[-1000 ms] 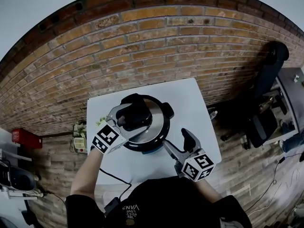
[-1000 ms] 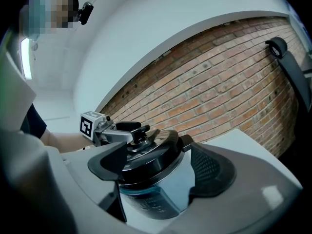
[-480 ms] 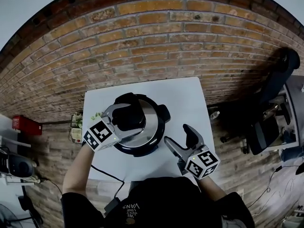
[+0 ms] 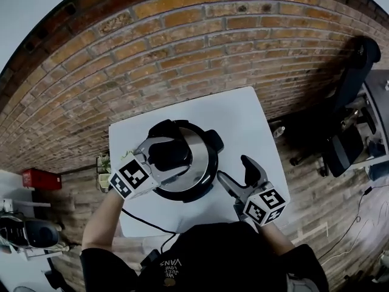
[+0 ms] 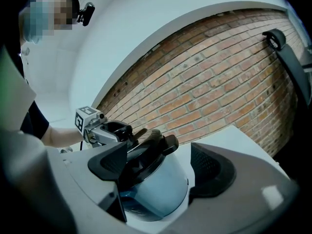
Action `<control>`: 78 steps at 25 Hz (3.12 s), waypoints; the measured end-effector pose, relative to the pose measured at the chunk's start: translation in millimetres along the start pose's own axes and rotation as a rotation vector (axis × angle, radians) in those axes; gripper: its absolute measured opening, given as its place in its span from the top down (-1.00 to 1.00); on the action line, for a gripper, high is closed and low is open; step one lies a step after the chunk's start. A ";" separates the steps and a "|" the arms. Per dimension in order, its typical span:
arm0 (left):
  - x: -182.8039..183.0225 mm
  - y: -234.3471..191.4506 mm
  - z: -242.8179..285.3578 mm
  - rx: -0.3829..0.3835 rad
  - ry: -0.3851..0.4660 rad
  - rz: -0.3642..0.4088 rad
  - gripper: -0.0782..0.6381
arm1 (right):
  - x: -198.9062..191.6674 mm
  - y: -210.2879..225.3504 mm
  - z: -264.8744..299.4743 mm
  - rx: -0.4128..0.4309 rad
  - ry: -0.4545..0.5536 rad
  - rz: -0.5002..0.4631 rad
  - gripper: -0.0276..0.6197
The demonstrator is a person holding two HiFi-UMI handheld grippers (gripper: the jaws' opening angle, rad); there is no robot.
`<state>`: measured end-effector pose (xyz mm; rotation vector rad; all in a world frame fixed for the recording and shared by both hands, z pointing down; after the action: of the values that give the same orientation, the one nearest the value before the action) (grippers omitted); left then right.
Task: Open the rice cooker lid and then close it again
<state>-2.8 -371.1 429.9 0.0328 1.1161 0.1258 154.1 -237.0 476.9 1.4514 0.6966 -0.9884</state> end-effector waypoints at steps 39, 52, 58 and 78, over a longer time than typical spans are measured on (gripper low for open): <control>0.1 -0.7 1.7 -0.386 0.070 0.228 -0.01 | -62.2 -128.2 -80.7 -0.429 0.250 -0.011 -0.31; 34.0 9.8 -23.9 -0.340 0.149 0.295 -0.01 | -69.2 -161.5 -123.7 -0.484 0.292 -0.015 -0.31; 52.7 13.8 -59.1 -0.178 0.247 0.207 0.00 | -50.1 -152.7 -129.0 -0.380 0.296 -0.020 -0.31; -28.4 119.0 -226.2 0.541 0.575 -0.380 0.00 | -33.0 -156.9 -175.9 -0.075 0.194 -0.049 -0.31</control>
<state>-228.2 -264.7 366.5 0.2794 1.6817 -0.5408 33.8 -38.8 422.9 1.4824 0.9045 -0.8563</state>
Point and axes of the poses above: the fingertips, and each gripper's own axes: z forward along the fingers, y to its right, x out of its top, the point moved 5 cm from there along -z, backward along the fingers, and after that the axes turned 9 degrees about y, right-handed, at the moved point
